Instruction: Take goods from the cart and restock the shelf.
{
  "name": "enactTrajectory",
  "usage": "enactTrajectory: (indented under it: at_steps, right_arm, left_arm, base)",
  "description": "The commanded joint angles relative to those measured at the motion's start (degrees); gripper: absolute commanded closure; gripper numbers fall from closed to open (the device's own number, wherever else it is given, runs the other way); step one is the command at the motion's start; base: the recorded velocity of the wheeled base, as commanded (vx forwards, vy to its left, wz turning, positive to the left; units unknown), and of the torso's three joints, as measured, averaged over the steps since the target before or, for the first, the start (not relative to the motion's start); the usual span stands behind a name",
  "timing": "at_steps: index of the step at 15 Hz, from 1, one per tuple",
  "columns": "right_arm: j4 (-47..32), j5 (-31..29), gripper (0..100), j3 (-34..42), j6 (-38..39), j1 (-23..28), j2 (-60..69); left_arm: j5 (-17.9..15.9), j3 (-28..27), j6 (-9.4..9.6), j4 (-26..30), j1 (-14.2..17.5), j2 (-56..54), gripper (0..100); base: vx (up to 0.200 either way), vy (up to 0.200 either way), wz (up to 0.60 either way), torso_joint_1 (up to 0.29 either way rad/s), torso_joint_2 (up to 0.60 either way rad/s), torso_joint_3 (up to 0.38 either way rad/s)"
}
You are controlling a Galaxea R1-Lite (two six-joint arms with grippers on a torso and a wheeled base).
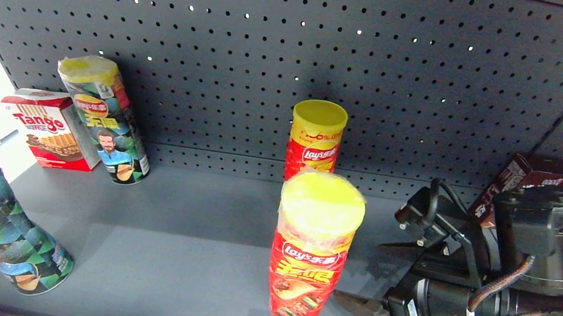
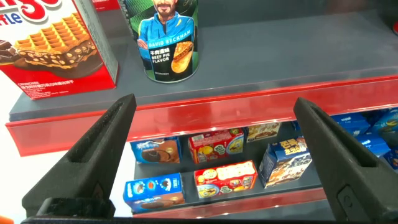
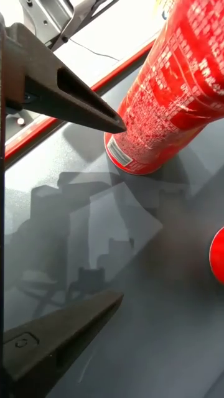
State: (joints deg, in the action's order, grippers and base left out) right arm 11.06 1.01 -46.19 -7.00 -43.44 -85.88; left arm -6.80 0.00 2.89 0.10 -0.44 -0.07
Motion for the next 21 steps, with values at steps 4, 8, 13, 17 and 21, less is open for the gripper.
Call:
enactTrajectory:
  at_steps: [4,8,13,17,21]
  right_arm:
    - [0.5,0.0,0,2.9,0.0,0.5,3.1]
    - [1.0,-0.1,0,2.5,0.1,4.4,7.8]
    - [2.1,-0.1,0,1.8,0.1,22.3,24.3]
    - [2.7,-0.1,0,12.2,0.0,38.8,44.1]
    - [0.4,0.4,0,23.5,0.0,45.5,61.4]
  left_arm:
    - [0.0,0.0,0.01,0.0,0.0,0.1,0]
    - [0.0,0.0,0.01,0.0,0.0,0.1,0]
    - [-0.1,0.0,0.1,0.0,-0.1,0.2,0]
    - [-0.1,0.0,0.1,0.1,-0.1,0.3,0]
    - [-0.1,0.0,0.1,0.1,-0.2,0.5,0]
  base:
    - [0.0,0.0,0.0,0.0,0.0,0.0]
    - [0.0,0.0,0.0,0.0,0.0,0.0]
    - [0.0,0.0,0.0,0.0,0.0,0.0]
    - [0.0,0.0,0.0,0.0,0.0,0.0]
    - [0.0,0.0,0.0,0.0,0.0,0.0]
